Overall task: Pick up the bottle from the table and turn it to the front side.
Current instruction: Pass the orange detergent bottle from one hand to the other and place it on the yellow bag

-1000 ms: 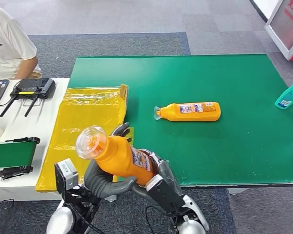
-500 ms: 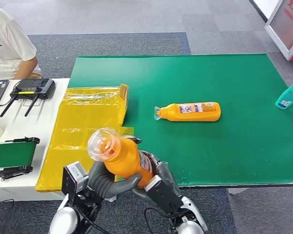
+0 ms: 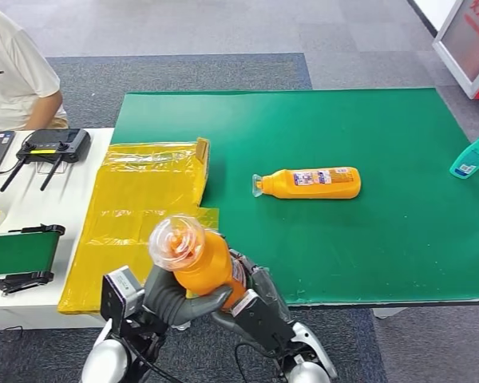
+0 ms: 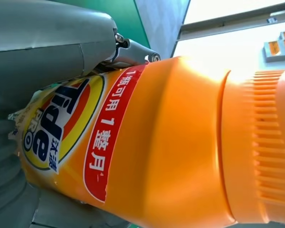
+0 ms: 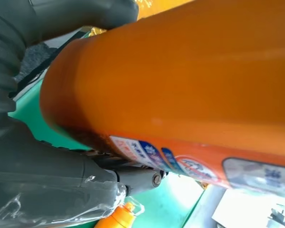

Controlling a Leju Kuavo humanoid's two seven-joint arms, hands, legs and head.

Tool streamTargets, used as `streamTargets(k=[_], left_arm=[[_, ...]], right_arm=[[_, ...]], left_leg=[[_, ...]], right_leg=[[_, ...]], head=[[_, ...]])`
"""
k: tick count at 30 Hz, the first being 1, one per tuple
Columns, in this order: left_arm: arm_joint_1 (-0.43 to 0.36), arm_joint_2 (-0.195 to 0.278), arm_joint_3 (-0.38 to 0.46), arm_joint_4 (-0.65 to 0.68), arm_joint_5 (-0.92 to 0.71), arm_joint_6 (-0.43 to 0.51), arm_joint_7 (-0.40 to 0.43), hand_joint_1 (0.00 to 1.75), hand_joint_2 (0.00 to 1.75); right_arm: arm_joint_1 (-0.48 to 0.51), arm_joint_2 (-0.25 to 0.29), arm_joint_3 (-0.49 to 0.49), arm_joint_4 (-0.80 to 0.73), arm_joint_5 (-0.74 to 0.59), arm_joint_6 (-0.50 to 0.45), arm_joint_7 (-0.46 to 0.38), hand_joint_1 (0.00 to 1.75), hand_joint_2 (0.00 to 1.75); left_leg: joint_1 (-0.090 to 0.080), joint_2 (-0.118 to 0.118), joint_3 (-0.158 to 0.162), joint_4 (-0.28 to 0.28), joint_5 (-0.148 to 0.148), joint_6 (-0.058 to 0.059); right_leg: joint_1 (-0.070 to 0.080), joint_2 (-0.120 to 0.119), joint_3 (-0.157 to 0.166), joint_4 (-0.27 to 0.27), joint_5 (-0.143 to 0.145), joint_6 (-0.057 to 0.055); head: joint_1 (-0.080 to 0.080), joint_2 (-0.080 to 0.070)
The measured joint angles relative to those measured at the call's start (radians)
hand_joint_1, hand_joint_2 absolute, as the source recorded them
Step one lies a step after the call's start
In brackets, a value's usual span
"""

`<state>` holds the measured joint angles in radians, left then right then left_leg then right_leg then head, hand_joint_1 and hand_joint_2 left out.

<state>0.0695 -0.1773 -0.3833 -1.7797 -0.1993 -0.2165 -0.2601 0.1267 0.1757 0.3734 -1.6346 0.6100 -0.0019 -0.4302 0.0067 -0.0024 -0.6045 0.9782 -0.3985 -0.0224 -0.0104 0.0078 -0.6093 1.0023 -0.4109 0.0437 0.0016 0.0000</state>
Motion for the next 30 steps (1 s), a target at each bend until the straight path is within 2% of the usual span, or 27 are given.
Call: streamTargets(k=[4, 10, 15, 23, 30], left_arm=[[0.02, -0.002, 0.007, -0.042, -0.097, 0.064, -0.025, 1.75, 1.75], [0.038, -0.008, 0.028, -0.115, -0.236, 0.124, -0.015, 1.75, 1.75], [0.074, -0.009, 0.049, -0.172, -0.379, 0.163, 0.0, 1.75, 1.75], [0.094, -0.005, 0.08, -0.221, -0.706, 0.233, 0.06, 1.75, 1.75], [0.095, -0.002, 0.091, -0.225, -0.733, 0.237, 0.069, 1.75, 1.75]], right_arm=[[0.012, -0.001, -0.008, -0.004, -0.027, -0.008, 0.043, 0.0, 1.75], [0.036, 0.0, -0.043, -0.03, -0.065, -0.001, 0.062, 0.0, 1.75], [0.067, 0.009, -0.112, -0.083, -0.077, 0.028, 0.065, 0.0, 1.75], [0.102, 0.037, -0.223, -0.172, -0.072, 0.053, 0.05, 0.0, 1.75], [0.11, 0.048, -0.265, -0.203, -0.07, 0.057, 0.047, 0.0, 1.75]], left_leg=[[0.0, 0.0, 0.0, 0.0, 0.0, 0.0], [0.0, 0.0, 0.0, 0.0, 0.0, 0.0], [0.0, 0.0, 0.0, 0.0, 0.0, 0.0], [0.0, 0.0, 0.0, 0.0, 0.0, 0.0], [0.0, 0.0, 0.0, 0.0, 0.0, 0.0]], right_leg=[[0.0, 0.0, 0.0, 0.0, 0.0, 0.0], [0.0, 0.0, 0.0, 0.0, 0.0, 0.0], [0.0, 0.0, 0.0, 0.0, 0.0, 0.0], [0.0, 0.0, 0.0, 0.0, 0.0, 0.0], [0.0, 0.0, 0.0, 0.0, 0.0, 0.0]], head=[[0.0, 0.0], [0.0, 0.0], [0.0, 0.0], [0.0, 0.0], [0.0, 0.0]])
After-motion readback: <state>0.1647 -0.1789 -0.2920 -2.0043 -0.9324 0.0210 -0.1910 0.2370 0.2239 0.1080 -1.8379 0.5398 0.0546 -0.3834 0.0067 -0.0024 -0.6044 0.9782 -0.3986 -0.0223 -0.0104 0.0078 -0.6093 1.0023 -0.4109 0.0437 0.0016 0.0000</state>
